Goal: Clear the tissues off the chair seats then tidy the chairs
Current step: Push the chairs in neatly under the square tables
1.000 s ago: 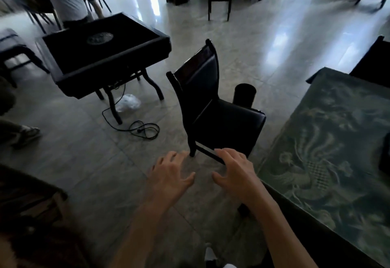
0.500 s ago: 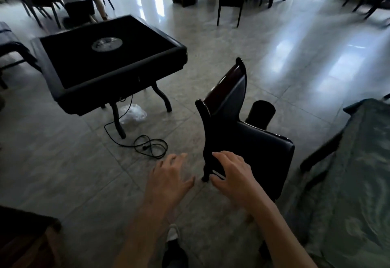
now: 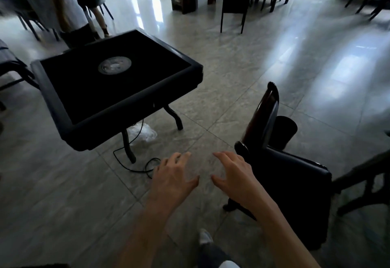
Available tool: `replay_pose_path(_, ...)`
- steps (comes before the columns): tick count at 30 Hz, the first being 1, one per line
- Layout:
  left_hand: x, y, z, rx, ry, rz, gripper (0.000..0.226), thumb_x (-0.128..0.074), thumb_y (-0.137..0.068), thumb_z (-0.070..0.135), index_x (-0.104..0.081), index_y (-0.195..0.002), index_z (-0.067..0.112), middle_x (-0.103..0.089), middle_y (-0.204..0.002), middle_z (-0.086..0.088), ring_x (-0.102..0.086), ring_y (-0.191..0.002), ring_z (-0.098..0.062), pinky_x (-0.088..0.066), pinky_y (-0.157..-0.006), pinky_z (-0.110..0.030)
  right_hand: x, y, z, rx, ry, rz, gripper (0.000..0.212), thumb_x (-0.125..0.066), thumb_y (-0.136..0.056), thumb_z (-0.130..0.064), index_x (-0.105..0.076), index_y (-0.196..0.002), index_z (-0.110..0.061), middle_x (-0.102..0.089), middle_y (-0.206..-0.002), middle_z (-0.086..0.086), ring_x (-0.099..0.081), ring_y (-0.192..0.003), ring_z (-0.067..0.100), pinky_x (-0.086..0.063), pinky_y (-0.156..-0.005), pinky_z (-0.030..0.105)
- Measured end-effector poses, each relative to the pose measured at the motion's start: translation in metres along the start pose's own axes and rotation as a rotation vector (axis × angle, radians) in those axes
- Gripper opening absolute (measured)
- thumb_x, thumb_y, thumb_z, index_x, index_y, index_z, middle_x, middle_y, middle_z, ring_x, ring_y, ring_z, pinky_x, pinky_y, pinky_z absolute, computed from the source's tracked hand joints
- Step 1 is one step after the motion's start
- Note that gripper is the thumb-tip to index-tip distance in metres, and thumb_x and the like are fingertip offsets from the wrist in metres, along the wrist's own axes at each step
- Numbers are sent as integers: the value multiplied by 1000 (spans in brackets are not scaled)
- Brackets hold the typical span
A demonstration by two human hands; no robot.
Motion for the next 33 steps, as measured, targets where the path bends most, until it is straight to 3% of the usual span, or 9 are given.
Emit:
replay_pose_path(14,19,-258,-60,-51,-53,-48,69,-55,-80,61,-39,-141,33,-47,-138,5,-44,-126,-22,-38,-104,-41,-1,-255,4,-22,-75,25,68,-59,-87,-48,-35,-147,-28,-42,-147,-3,-39,-135,21,-35,-108,39)
replay_pose_path(21,35,-363,-41,-142,-55,-46,65,-56,-84,58,-37,-141,34,-43,-140,7,-41,-127,-19,-34,-102,-34,34,-338,22,-84,-131,89,67,-59,-88,-48,-35,-146,-27,-41,-147,-3,-38,-136,19,-35,-110,40)
replay_pose_path(33,6,-543,21,-440,-35,-115,67,-57,-81,61,-39,-140,35,-45,-139,5,-43,-127,-21,-36,-101,-38,88,-445,97,-354,-111,257,64,-59,-89,-45,-36,-147,-26,-41,-149,-2,-36,-137,20,-33,-111,36)
Point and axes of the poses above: each hand's wrist, its own y-axis away from the middle knuckle, its own x-axis out of the back of the hand, z = x × y, the point moved 4 cm from there along -y, towards the middle knuckle
